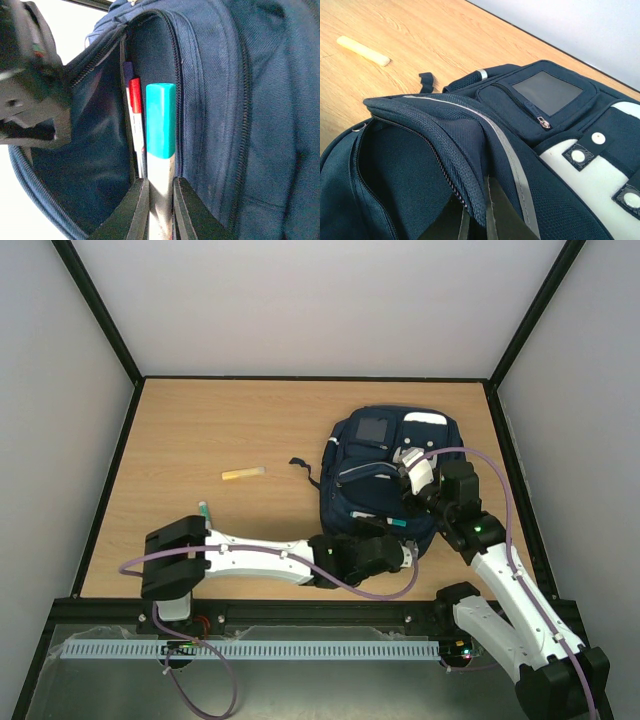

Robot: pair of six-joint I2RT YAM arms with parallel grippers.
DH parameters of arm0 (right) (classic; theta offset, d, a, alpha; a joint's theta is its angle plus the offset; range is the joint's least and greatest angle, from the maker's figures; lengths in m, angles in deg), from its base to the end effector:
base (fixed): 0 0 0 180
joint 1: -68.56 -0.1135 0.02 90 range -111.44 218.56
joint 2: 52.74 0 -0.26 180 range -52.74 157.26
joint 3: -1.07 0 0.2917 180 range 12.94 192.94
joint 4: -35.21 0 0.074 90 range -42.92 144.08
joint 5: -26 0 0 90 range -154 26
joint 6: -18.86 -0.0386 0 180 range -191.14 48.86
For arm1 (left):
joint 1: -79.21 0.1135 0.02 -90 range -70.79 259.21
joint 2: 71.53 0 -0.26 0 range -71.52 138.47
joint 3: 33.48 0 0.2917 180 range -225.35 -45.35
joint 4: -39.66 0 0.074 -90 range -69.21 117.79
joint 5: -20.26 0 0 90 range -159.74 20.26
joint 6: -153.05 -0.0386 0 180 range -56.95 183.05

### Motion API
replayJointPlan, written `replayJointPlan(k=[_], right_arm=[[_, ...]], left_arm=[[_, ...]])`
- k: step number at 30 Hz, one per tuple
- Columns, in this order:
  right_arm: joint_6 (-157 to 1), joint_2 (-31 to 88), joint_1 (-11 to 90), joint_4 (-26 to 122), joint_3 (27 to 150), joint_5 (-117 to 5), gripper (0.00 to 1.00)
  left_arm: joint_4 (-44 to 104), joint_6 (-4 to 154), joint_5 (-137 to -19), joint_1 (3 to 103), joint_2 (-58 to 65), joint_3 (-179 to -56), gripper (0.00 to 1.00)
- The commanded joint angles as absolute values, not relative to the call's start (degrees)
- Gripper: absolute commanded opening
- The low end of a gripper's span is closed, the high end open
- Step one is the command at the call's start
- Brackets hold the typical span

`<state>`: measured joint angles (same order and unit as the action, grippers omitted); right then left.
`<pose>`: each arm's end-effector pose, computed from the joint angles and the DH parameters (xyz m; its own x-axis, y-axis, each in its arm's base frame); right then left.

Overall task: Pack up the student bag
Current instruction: Place the stationery in the student bag.

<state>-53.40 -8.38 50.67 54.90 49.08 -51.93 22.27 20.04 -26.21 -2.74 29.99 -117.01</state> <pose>0.2189 0.0791 0.2830 -0.1006 -0.3456 -0.9330 -0.5484 0.8017 -0.2378 0.0869 -0.4245 0.2191 0.3767 0.8677 -0.3242 0.5227 0.0898 0.8478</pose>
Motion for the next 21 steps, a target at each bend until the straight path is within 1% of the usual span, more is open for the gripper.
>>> replayJointPlan(k=[1,3,7,10,14,17,21], right_arm=[[-54.4,-9.4,50.5,52.4,50.1,-48.0,0.01],[-54.4,-9.3,50.5,52.5,50.1,-48.0,0.01],[-54.4,-9.4,50.5,52.5,50.1,-48.1,0.01],[-54.4,-9.4,50.5,52.6,50.1,-48.0,0.01],[-54.3,-9.4,50.5,52.5,50.1,-48.0,0.01],[-54.2,-9.5,50.5,52.5,50.1,-48.2,0.01],[-54.2,-9.6,50.5,52.5,50.1,-48.0,0.01]], left_arm=[[30.6,10.5,-25.1,0.1,32.2,-116.9,0.02],[34.4,8.0,-24.7,0.9,33.0,-116.3,0.03],[42.7,3.2,-25.3,3.2,34.1,-114.2,0.08],[43.3,2.8,-26.1,4.4,35.4,-115.1,0.19],[47.9,1.7,-24.6,4.5,36.2,-114.8,0.31],[47.3,2.6,-24.7,4.3,35.6,-114.8,0.34],[44.2,6.8,-24.7,3.2,33.8,-114.3,0.35]])
